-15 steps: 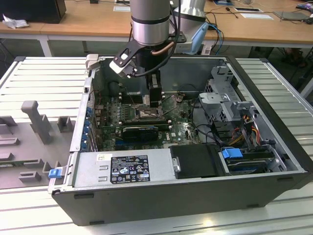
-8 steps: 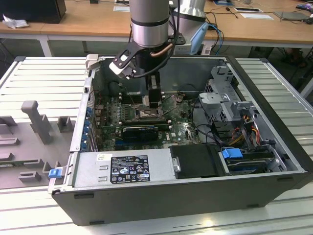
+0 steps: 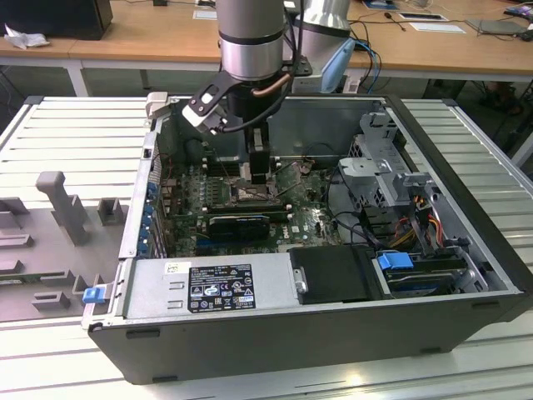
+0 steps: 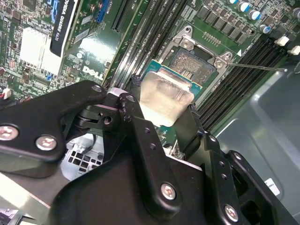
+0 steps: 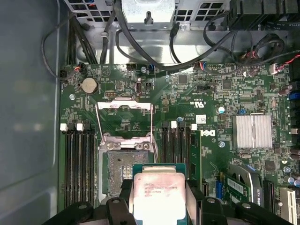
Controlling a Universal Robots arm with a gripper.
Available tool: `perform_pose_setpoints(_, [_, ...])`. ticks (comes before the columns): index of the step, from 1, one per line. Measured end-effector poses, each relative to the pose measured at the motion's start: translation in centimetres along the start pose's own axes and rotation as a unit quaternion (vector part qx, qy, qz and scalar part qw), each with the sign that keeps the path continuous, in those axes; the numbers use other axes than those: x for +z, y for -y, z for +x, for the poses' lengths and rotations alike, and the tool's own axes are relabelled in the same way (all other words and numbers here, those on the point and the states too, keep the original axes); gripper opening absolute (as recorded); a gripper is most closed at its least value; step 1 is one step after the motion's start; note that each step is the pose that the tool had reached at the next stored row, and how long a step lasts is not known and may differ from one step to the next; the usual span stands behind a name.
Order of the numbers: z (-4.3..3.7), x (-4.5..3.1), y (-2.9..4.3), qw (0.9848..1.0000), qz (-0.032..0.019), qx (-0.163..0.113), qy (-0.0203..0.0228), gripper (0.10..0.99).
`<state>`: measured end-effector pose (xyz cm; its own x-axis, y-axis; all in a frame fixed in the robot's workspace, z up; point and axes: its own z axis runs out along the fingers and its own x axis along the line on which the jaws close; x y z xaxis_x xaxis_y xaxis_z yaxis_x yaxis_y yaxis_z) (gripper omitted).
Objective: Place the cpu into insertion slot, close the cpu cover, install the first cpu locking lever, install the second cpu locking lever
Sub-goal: 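Place the cpu into insertion slot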
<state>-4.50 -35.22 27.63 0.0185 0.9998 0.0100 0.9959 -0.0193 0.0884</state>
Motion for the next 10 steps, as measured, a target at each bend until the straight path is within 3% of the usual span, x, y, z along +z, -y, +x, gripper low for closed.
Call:
perform_pose_setpoints(5, [0.39,0.15,0.20,1.0000,-0.0001,0.003,0.0003,0.533])
perform_pose_setpoints(7, [0.86,0.88,0.27,1.0000,0.0021,0.006,0.0006,0.533])
perform_pose_setpoints(10, [0.86,1.09,0.29,1.0000,0.0027,0.007,0.0006,0.533])
